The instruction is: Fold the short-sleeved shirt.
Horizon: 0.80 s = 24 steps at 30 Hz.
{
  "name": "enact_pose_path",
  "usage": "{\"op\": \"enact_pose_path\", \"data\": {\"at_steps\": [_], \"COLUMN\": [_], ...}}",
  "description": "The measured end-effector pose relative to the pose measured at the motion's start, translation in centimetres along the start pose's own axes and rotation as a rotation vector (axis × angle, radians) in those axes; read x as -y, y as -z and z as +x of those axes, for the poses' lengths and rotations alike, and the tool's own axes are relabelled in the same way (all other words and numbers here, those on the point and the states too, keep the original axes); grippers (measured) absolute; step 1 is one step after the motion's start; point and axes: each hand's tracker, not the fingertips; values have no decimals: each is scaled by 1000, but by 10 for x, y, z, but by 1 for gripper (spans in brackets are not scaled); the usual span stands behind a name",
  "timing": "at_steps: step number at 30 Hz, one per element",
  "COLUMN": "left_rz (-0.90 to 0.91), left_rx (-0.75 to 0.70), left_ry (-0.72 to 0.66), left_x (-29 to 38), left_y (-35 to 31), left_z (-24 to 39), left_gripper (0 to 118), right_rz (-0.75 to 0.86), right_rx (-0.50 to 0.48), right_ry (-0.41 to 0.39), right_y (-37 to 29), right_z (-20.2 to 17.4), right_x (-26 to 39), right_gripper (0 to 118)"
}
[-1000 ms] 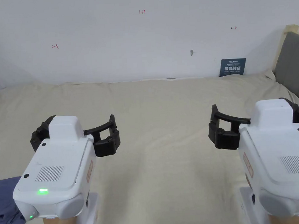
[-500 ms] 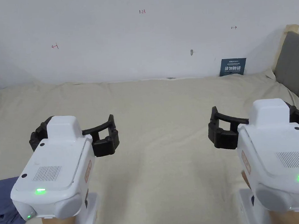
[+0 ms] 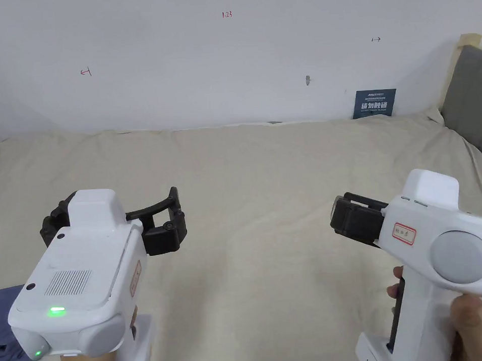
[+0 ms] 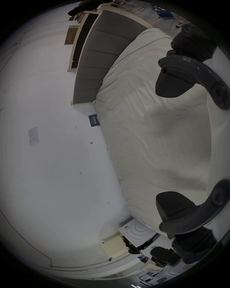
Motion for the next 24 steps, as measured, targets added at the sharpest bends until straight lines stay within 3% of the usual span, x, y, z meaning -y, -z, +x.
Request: {"op": "enact_pose_path", "data": {"at_steps": [3, 10, 14, 19, 24], "left_rz": [-5, -11, -13, -10, -7], "left_rx": [-1, -3, -3, -4, -7], "left_ry": [-8, -9, -8, -11, -9], "left_x": [0, 3, 3, 3, 3], "left_y": [0, 1, 1, 0, -1], "left_z": [-1, -1, 0, -1, -2], "left_gripper": [118, 118, 118, 118, 118], "right_rz": [18, 68, 110, 115, 166], "right_rx": [38, -2, 50, 96, 45], "right_ry": [-68, -90, -138, -73, -100], "right_y": [-1, -7, -8, 0, 1], "right_z": [-5, -9, -14, -13, -7], "right_x": [1, 1, 1, 5, 3], "right_gripper": [118, 118, 118, 118, 118]}}
